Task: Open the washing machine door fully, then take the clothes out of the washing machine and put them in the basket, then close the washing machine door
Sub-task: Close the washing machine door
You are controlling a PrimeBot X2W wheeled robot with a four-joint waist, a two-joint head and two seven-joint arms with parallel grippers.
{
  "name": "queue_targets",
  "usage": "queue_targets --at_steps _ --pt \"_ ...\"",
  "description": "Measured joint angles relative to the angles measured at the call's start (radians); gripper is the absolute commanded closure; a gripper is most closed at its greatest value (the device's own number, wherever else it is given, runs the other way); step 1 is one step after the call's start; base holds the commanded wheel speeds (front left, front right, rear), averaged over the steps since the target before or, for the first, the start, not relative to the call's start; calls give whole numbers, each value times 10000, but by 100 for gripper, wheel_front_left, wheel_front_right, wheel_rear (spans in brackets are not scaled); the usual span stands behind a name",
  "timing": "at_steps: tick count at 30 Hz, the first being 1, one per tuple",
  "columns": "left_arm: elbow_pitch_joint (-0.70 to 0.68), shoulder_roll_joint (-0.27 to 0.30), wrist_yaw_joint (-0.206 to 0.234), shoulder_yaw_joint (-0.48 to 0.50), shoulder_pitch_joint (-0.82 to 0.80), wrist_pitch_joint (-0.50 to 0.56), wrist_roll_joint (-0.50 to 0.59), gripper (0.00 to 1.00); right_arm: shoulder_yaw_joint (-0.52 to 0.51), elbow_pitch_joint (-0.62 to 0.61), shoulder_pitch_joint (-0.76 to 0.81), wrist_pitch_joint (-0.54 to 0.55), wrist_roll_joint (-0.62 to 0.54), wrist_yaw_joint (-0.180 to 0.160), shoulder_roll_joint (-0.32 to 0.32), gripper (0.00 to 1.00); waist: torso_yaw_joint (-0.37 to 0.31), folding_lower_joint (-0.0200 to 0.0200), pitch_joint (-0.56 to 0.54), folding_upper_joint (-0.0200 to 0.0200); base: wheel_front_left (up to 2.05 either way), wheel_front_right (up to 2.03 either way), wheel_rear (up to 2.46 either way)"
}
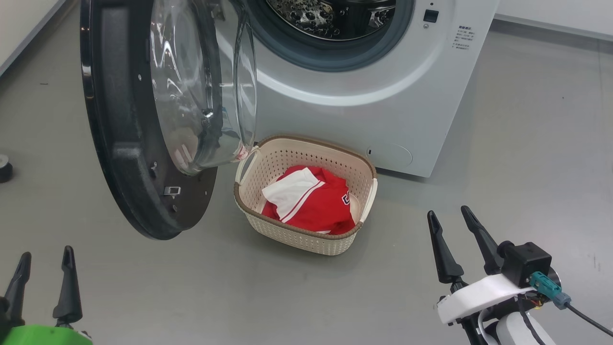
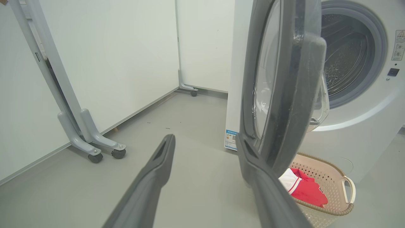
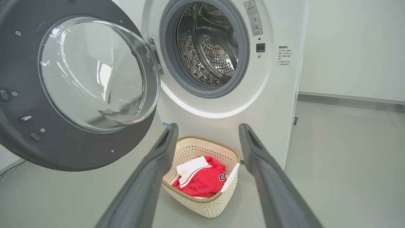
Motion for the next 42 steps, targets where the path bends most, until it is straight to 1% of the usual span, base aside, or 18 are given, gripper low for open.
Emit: queue_targets --at_steps 2,3,4,5,18,22,24,26,30,34,35,36,38,40,41,42 --pt "10 0 0 -4 -1 0 -2 0 -2 -2 0 0 0 0 0 0 1 0 17 0 0 0 0" --pt "12 -2 0 -12 -1 0 -2 5 -2 -2 0 0 0 0 0 0 2 0 25 0 0 0 0" --pt "12 -2 0 -27 -1 0 -4 72 -2 -2 0 0 0 0 0 0 3 0 33 0 0 0 0" --pt "12 -2 0 -44 -1 0 -4 100 -2 -2 0 0 0 0 0 0 4 0 39 0 0 0 0" --pt "4 71 0 -174 -14 0 -136 100 -17 -4 0 0 -2 0 6 0 1 0 88 0 0 0 0" --pt "-138 265 -2 -161 -67 0 -410 100 -15 -13 0 0 -15 0 6 0 -5 0 114 0 0 0 0" --pt "-240 261 -2 -136 -249 -2 -719 100 -15 -48 -3 0 -17 2 4 0 -7 0 161 0 0 0 0" --pt "-320 336 0 -140 -531 10 -796 100 -13 -46 -3 0 -17 2 -4 0 -10 0 182 0 0 0 0" --pt "-428 362 -2 36 -1065 405 -1831 100 -4 -46 -7 0 -21 2 -6 0 -22 0 222 0 0 0 0" --pt "-424 100 -2 635 -1596 1124 -3465 100 102 -44 -25 0 -52 2 -6 0 -60 0 281 0 0 0 0" --pt "-424 100 -2 635 -1596 1124 -3465 100 102 -44 -25 0 -52 2 -6 0 -60 0 281 0 0 0 0" --pt "-391 -119 -2 963 -1825 1593 -4370 100 148 -44 -54 0 -105 4 -4 0 -102 0 332 0 0 0 0" --pt "-280 -345 -2 1275 -2103 2082 -5229 100 171 -44 -84 0 -105 4 -6 0 -147 0 386 0 0 0 0" --pt "-196 -437 0 1476 -2366 2627 -6002 100 186 -44 -135 0 -105 4 -6 0 -199 0 440 0 0 0 0" --pt "-196 -437 0 1476 -2366 2627 -6002 100 186 -44 -135 0 -105 4 -6 0 -199 0 440 0 0 0 0" --pt "-171 -489 21 1595 -2502 2884 -6416 100 192 -42 -171 0 -105 4 -6 0 -223 0 465 0 0 0 0"
